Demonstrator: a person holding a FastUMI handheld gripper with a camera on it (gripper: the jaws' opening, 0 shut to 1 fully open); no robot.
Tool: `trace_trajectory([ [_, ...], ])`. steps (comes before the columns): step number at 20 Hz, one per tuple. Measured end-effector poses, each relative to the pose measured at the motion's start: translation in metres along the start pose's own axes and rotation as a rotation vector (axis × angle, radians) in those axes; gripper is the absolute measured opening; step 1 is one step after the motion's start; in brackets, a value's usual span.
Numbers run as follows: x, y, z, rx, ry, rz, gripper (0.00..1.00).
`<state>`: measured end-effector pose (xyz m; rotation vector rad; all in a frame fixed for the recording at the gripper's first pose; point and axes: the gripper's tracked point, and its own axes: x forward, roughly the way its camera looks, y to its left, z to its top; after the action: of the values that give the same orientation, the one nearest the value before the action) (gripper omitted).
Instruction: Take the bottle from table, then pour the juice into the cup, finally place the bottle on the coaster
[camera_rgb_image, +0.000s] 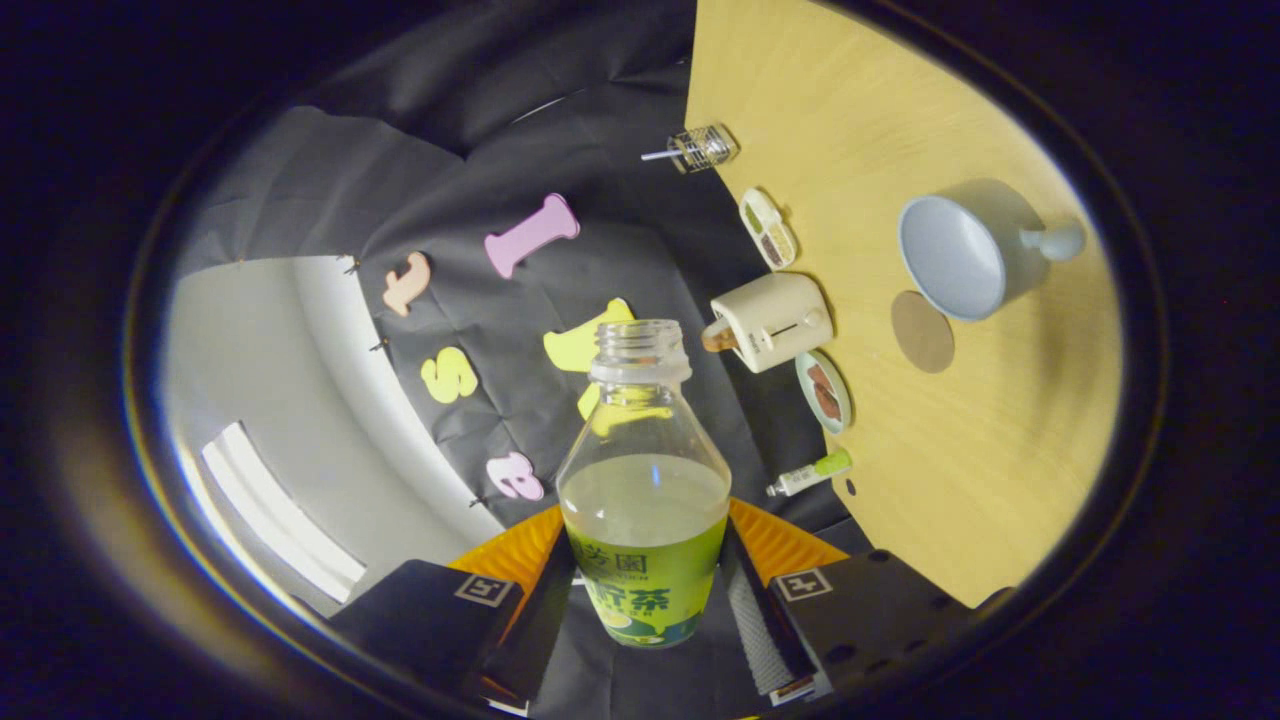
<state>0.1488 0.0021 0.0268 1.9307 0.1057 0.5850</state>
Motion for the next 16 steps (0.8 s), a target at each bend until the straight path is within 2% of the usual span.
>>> trace_trajectory([
  [5,-0.004,0.009,0.001,-0.135,-0.013,-0.013,0.80],
  [11,-0.001,0.012,0.005,-0.420,-0.026,-0.087,0.80],
  [14,0.000,0.022,0.005,-0.498,-0.016,-0.048,0.80],
  [16,0.000,0.016,0.008,-0.613,0.001,-0.066,0.80],
])
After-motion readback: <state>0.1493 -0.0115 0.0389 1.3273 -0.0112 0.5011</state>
